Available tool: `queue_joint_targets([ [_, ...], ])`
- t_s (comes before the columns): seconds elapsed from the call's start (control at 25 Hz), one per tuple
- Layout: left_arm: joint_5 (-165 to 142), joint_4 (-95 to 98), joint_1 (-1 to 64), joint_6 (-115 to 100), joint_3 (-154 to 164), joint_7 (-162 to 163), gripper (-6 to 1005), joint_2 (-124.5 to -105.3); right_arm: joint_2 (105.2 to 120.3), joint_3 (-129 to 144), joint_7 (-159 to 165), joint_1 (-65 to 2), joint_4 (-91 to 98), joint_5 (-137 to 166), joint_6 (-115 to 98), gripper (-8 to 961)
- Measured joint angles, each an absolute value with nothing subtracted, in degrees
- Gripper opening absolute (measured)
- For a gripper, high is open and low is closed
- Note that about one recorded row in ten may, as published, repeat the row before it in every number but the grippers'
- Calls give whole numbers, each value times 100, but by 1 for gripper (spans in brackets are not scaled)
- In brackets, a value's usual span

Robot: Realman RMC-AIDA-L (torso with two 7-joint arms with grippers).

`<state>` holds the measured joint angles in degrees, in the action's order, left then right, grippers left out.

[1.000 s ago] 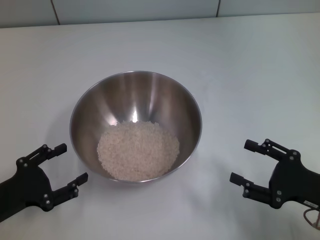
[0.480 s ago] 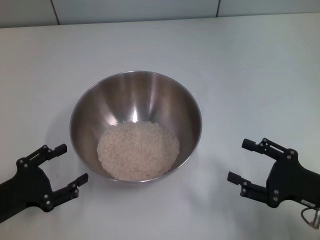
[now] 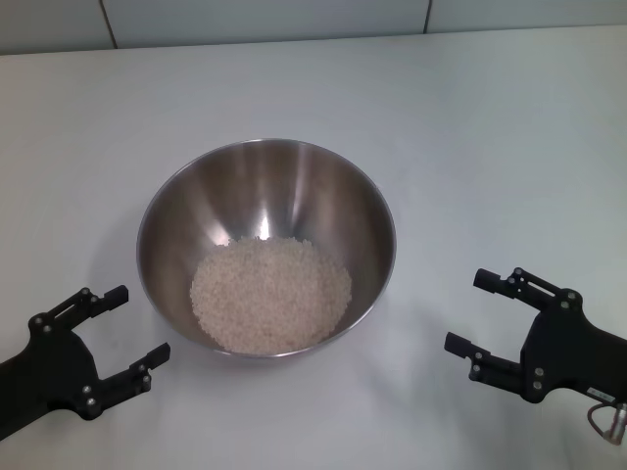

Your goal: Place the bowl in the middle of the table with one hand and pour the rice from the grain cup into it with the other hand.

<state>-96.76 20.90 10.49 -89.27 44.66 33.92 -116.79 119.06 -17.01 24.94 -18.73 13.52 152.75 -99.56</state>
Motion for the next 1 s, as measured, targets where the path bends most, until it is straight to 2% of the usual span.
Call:
queue_joint_targets([
  [1.0, -9676, 2092, 1020, -8930, 4439, 3393, 808, -11680, 11909, -1678, 2495, -1898, 1308, 15275, -9804, 775],
])
